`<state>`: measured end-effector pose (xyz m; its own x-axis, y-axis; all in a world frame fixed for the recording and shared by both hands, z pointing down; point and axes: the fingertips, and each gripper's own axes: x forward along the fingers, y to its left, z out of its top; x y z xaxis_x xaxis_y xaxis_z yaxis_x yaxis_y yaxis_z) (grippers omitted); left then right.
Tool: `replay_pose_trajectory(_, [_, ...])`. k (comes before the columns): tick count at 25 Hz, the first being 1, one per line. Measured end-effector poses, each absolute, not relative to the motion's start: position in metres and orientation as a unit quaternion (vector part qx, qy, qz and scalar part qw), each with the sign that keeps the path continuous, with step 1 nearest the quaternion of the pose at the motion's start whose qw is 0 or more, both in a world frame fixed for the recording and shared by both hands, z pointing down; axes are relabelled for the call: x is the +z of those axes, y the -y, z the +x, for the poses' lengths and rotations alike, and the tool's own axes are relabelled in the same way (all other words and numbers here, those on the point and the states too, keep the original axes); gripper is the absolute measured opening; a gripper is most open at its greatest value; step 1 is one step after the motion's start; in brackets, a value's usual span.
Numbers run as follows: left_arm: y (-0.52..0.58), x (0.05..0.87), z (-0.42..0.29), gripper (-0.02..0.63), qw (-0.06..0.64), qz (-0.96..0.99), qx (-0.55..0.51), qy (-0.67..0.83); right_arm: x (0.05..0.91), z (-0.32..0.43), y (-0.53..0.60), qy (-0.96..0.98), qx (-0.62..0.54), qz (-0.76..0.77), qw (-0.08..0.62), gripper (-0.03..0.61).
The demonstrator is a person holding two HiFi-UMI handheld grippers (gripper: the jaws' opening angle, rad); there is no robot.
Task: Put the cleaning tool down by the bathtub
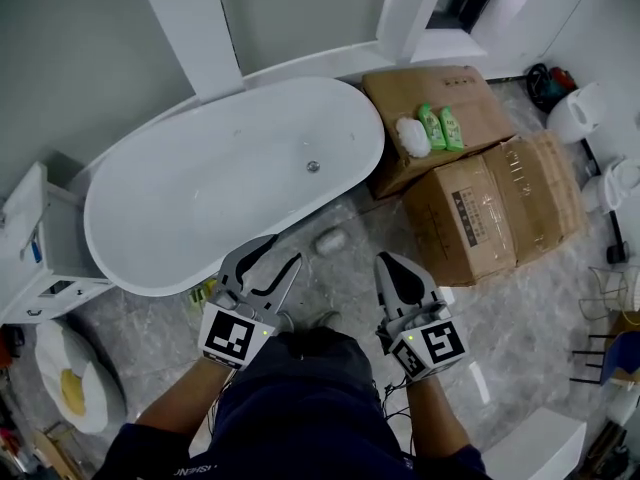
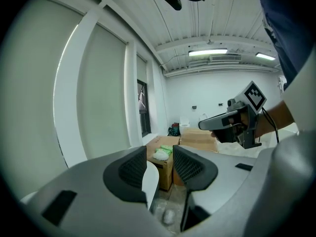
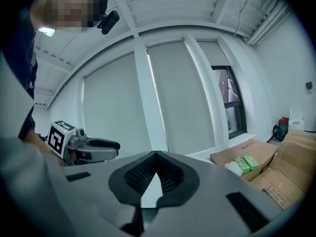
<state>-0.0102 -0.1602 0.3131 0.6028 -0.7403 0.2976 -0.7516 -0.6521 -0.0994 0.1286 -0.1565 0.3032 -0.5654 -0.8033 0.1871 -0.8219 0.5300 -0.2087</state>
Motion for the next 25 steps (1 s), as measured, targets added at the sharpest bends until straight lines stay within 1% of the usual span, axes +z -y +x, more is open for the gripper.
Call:
replay_pose_trajectory(9, [0.137, 0.278, -0.048, 0.17, 0.0, 0.902, 0.127, 0.412, 0.277, 0.089, 0.132, 0.875, 0.113, 0.469, 0.039, 0.005])
replay_pose_trajectory(13, [0.131, 0.267, -0.061, 0.163, -0.005, 0.904, 0.112, 0.413, 0.261, 0.071, 0.125, 0.878, 0.106, 0.466, 0.015, 0.005])
replay_pose_trajectory(16, [0.127, 0.261, -0.068, 0.156, -0.005, 0.905, 0.099, 0.413, 0.255, 0.063, 0.119, 0.878, 0.101, 0.468, 0.011, 0.005])
replay_pose_trajectory(25, [0.12, 0.254, -0.084, 0.101, -0.014, 0.908, 0.085, 0.411, 0.251, 0.045, 0.112, 0.878, 0.095, 0.468, 0.016, 0.005])
